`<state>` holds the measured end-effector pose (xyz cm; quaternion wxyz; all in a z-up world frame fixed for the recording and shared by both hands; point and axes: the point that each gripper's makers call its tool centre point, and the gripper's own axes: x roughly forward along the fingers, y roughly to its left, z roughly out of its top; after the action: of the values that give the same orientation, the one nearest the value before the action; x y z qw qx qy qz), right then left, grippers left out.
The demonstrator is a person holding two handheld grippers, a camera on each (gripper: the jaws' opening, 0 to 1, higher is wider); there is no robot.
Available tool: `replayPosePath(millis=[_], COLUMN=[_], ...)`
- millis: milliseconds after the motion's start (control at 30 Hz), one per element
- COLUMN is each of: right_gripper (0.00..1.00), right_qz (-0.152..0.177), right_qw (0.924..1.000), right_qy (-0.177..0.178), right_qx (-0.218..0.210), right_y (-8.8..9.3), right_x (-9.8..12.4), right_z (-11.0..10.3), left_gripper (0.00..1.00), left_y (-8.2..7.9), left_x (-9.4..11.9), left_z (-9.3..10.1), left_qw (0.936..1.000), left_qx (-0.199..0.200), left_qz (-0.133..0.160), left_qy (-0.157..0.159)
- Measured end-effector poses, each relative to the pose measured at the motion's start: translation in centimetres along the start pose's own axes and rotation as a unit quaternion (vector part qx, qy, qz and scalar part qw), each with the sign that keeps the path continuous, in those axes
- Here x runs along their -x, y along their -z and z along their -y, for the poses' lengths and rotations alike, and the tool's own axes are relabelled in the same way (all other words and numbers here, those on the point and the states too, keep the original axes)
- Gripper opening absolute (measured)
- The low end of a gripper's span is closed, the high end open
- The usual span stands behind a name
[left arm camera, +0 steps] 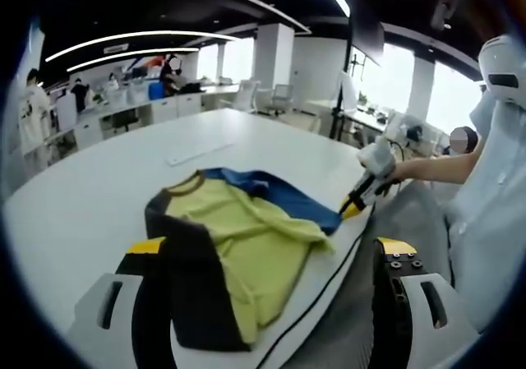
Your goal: Fold the garment on the visible template until the final outline fits inside the template.
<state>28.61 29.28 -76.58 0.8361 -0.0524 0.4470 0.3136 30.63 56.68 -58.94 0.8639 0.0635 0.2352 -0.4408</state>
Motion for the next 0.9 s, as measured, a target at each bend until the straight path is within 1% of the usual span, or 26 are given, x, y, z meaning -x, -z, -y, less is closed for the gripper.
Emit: replayPosePath(millis=[67,133,200,333,500,567,767,800,833,867,900], right_gripper=[0.11,0.09,0.09,0.08,0.07,0.07,0.04,0.03,0.03,0.03,0.03], right_qz=[-0.001,-0.006,-0.01,-0.023,-0.029,-0.03,-0.024,-0.024,-0.021,-0.022,-0.022], right_qw=[1.0,0.9995,0.9993,0.9971,0.9955,0.9951,0.9956,0.9959,0.997,0.9965,0.9967], right_qy=[0.002,0.012,0.012,0.021,0.022,0.021,0.013,0.013,0.001,0.007,0.005], right_qx=[0.009,0.029,0.035,0.069,0.087,0.092,0.089,0.086,0.074,0.08,0.078], right_y=[-0.02,0.0,-0.04,-0.03,-0.11,-0.07,-0.15,-0.16,-0.19,-0.22,-0.23], right_x=[-0.06,-0.05,-0.09,-0.18,-0.27,-0.25,-0.32,-0.31,-0.38,-0.33,-0.33], right_z=[-0.08,0.11,-0.01,0.1,0.02,0.08,0.01,0.09,-0.35,-0.02,-0.12], left_gripper=[1.0,1.0,1.0,1.0,1.0,1.0,1.0,1.0,1.0,1.0,1.0], left_y=[-0.01,-0.03,0.01,0.17,0.13,0.11,0.22,0.24,0.24,0.24,0.25], left_x=[0.03,0.07,0.09,0.07,0.11,0.13,-0.03,-0.04,-0.05,-0.05,-0.05], left_z=[-0.05,-0.05,-0.05,0.06,0.14,0.12,0.3,0.3,0.3,0.33,0.38], left_qw=[1.0,1.0,1.0,1.0,1.0,1.0,1.0,1.0,1.0,1.0,1.0], left_qx=[0.001,0.003,0.002,0.003,0.005,0.005,0.007,0.007,0.007,0.008,0.008], left_qz=[0.001,0.002,0.002,-0.001,0.0,-0.001,-0.003,-0.003,-0.003,-0.003,-0.003], left_qy=[-0.002,-0.001,-0.002,-0.002,-0.003,-0.004,-0.001,-0.002,-0.002,-0.002,-0.002])
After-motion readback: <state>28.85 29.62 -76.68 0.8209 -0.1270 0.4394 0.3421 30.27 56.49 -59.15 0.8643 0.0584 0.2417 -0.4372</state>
